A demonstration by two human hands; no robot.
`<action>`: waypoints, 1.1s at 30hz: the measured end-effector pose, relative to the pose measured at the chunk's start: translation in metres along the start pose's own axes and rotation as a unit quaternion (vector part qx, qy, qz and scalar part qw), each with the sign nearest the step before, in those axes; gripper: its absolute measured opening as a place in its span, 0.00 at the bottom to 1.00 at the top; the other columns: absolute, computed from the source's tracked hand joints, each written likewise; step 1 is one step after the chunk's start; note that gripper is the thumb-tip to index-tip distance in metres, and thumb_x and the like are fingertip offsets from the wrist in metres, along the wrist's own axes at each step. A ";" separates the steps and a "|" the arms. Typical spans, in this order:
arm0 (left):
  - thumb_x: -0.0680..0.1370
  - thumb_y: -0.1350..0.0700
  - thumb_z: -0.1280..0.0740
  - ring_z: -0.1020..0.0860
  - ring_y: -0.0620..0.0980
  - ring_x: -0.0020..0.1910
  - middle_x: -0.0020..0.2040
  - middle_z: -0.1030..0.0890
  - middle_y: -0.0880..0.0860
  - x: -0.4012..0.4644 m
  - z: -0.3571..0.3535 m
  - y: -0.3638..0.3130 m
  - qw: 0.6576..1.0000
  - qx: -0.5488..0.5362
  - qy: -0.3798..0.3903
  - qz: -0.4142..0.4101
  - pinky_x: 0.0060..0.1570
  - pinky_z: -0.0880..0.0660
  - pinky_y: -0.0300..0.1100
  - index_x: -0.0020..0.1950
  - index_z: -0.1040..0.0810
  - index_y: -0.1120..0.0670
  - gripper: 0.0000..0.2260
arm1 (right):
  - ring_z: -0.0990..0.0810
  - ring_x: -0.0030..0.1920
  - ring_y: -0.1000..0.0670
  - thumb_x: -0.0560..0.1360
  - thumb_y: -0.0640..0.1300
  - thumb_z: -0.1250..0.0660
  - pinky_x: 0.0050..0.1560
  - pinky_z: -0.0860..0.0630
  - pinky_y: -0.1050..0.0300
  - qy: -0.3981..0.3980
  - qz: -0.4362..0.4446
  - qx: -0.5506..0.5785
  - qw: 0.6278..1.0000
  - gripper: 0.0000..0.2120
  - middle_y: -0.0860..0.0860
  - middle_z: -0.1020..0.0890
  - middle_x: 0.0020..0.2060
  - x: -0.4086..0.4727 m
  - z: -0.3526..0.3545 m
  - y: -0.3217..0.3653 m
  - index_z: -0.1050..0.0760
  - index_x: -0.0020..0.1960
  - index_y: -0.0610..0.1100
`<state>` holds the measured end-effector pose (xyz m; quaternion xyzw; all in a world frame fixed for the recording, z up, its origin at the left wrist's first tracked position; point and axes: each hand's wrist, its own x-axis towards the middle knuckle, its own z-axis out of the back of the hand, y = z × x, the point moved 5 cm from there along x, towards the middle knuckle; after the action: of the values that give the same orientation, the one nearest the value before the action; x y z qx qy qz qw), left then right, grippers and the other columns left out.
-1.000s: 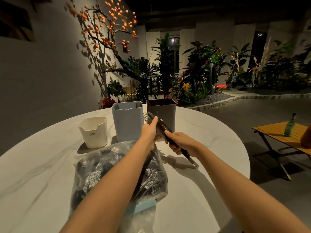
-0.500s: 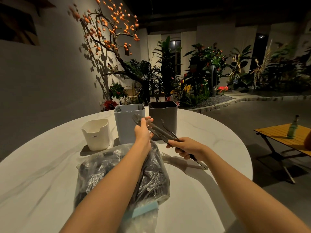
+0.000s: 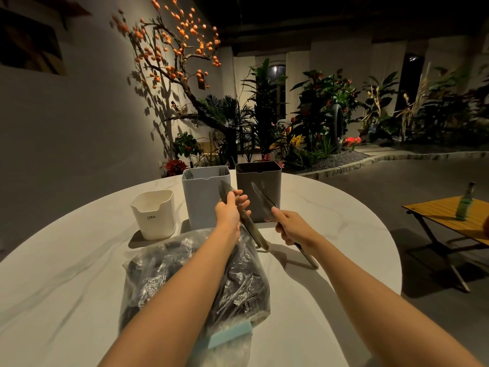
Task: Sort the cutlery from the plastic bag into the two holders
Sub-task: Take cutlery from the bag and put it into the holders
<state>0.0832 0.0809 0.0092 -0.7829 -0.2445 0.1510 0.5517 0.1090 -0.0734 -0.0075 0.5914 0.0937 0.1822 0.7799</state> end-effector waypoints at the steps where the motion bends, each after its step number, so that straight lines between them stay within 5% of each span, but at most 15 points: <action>1: 0.84 0.54 0.46 0.19 0.52 0.50 0.47 0.19 0.54 -0.002 -0.002 0.001 1.000 0.004 0.012 0.007 0.47 0.22 0.46 0.54 0.23 0.57 0.13 | 0.41 0.28 0.53 0.83 0.52 0.47 0.26 0.43 0.62 -0.003 0.011 0.004 1.000 0.17 0.47 0.35 0.32 0.000 -0.002 0.003 0.26 0.51 0.40; 5: 0.84 0.55 0.44 0.20 0.55 0.52 0.50 0.19 0.56 -0.006 -0.009 0.005 0.999 0.010 0.034 0.038 0.53 0.22 0.51 0.58 0.25 0.58 0.11 | 0.37 0.28 0.53 0.83 0.48 0.45 0.26 0.39 0.62 -0.003 0.054 -0.026 0.998 0.13 0.47 0.31 0.31 -0.001 -0.010 0.009 0.31 0.46 0.40; 10: 0.83 0.54 0.43 0.21 0.57 0.57 0.57 0.20 0.57 -0.006 -0.012 0.011 0.996 0.004 0.042 0.073 0.57 0.25 0.51 0.64 0.30 0.61 0.13 | 0.30 0.32 0.55 0.82 0.47 0.43 0.30 0.32 0.66 -0.005 0.063 -0.066 0.996 0.10 0.49 0.27 0.34 0.003 -0.018 0.010 0.32 0.53 0.40; 16: 0.84 0.54 0.44 0.20 0.53 0.47 0.53 0.21 0.58 0.000 -0.007 0.015 0.996 0.018 0.034 0.078 0.44 0.24 0.45 0.61 0.29 0.61 0.12 | 0.29 0.34 0.55 0.82 0.49 0.41 0.32 0.32 0.66 -0.005 0.060 -0.139 0.988 0.09 0.51 0.27 0.36 0.012 -0.027 0.004 0.32 0.53 0.43; 20: 0.85 0.56 0.47 0.19 0.53 0.45 0.53 0.20 0.60 0.000 -0.010 0.017 0.995 0.004 0.055 0.077 0.47 0.22 0.47 0.65 0.32 0.65 0.15 | 0.28 0.33 0.51 0.81 0.49 0.40 0.39 0.29 0.56 -0.020 0.071 -0.241 0.968 0.13 0.50 0.26 0.33 0.023 -0.030 0.004 0.25 0.49 0.40; 26: 0.85 0.53 0.49 0.21 0.56 0.48 0.50 0.21 0.60 0.000 -0.017 0.017 0.995 0.038 0.051 0.074 0.52 0.23 0.50 0.59 0.33 0.60 0.12 | 0.24 0.45 0.44 0.83 0.50 0.46 0.47 0.24 0.49 -0.067 0.079 -0.371 0.923 0.15 0.44 0.23 0.49 0.023 -0.036 0.006 0.26 0.57 0.43; 30: 0.82 0.40 0.51 0.24 0.59 0.60 0.63 0.24 0.62 0.000 -0.021 0.019 0.993 0.028 0.074 0.089 0.63 0.27 0.53 0.73 0.37 0.59 0.28 | 0.22 0.52 0.41 0.83 0.48 0.47 0.55 0.24 0.45 -0.040 0.062 -0.352 0.933 0.15 0.41 0.22 0.56 0.021 -0.046 0.003 0.32 0.64 0.42; 33: 0.81 0.40 0.44 0.22 0.55 0.53 0.55 0.22 0.57 0.004 -0.018 0.021 0.990 0.094 0.075 0.069 0.55 0.24 0.48 0.65 0.32 0.58 0.23 | 0.22 0.55 0.39 0.83 0.43 0.47 0.51 0.26 0.47 -0.037 0.062 -0.395 0.916 0.12 0.40 0.22 0.58 0.017 -0.051 0.005 0.35 0.64 0.39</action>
<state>0.1001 0.0633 -0.0042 -0.7515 -0.1321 0.1516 0.6283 0.1051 -0.0202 -0.0155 0.2463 -0.0516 0.2309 0.9399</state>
